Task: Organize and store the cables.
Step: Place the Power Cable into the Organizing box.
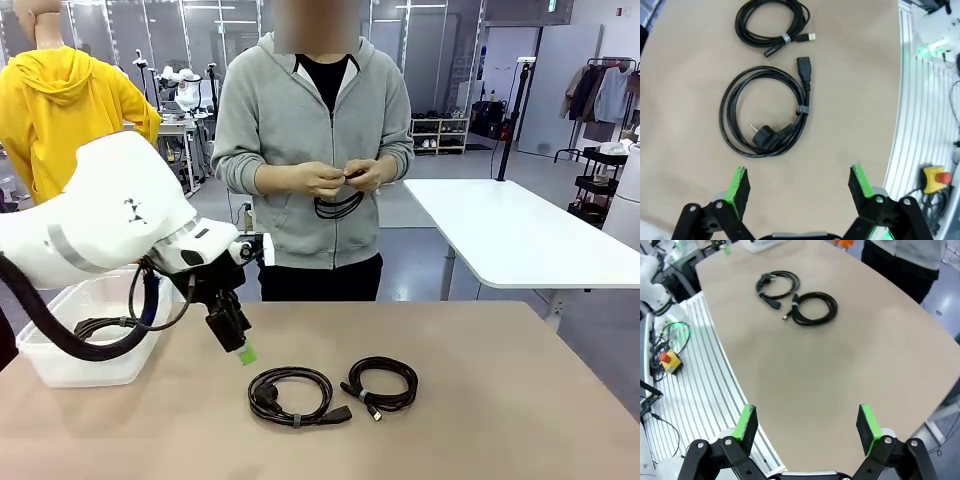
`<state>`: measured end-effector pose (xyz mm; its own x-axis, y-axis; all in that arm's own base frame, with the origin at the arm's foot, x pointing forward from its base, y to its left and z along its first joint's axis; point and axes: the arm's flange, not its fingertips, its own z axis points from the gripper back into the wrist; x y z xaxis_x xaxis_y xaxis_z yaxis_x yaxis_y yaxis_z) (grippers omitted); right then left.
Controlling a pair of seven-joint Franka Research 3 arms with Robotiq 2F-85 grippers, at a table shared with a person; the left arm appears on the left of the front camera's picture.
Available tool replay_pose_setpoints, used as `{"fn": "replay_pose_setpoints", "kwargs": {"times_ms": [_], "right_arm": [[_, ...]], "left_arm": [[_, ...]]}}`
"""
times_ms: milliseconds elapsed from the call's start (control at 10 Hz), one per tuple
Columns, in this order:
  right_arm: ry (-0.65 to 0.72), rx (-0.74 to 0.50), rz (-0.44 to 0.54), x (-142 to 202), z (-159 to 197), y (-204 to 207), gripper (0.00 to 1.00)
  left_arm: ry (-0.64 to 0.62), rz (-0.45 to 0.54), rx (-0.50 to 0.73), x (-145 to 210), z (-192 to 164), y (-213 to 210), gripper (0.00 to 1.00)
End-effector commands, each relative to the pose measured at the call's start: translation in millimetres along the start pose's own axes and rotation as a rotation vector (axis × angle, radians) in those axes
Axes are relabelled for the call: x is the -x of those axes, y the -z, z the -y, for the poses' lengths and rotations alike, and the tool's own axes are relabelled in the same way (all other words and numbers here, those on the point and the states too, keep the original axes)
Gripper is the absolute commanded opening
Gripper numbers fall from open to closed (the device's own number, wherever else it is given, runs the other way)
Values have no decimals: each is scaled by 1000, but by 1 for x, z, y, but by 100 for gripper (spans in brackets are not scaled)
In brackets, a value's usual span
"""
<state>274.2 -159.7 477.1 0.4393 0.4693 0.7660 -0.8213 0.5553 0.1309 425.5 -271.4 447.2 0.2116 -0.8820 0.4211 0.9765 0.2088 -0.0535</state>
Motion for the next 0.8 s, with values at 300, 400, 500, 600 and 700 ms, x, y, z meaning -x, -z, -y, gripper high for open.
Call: {"fn": "replay_pose_setpoints", "kwargs": {"times_ms": [300, 400, 500, 600, 700], "right_arm": [[96, 122, 63, 84, -59, 33, 100], [111, 140, 87, 95, -61, 28, 100], [120, 150, 112, 109, -62, 23, 100], [100, 146, 102, 116, -64, 24, 100], [138, 133, 64, 66, 7, -48, 100]], "left_arm": [[-17, -11, 37, -6, -11, 36, 100], [-24, 0, 26, -4, -13, 33, 100], [-24, 1, 21, -3, -14, 31, 100], [-11, -36, 45, -1, -8, 38, 100], [-11, -36, 45, -1, -8, 38, 100]]}}
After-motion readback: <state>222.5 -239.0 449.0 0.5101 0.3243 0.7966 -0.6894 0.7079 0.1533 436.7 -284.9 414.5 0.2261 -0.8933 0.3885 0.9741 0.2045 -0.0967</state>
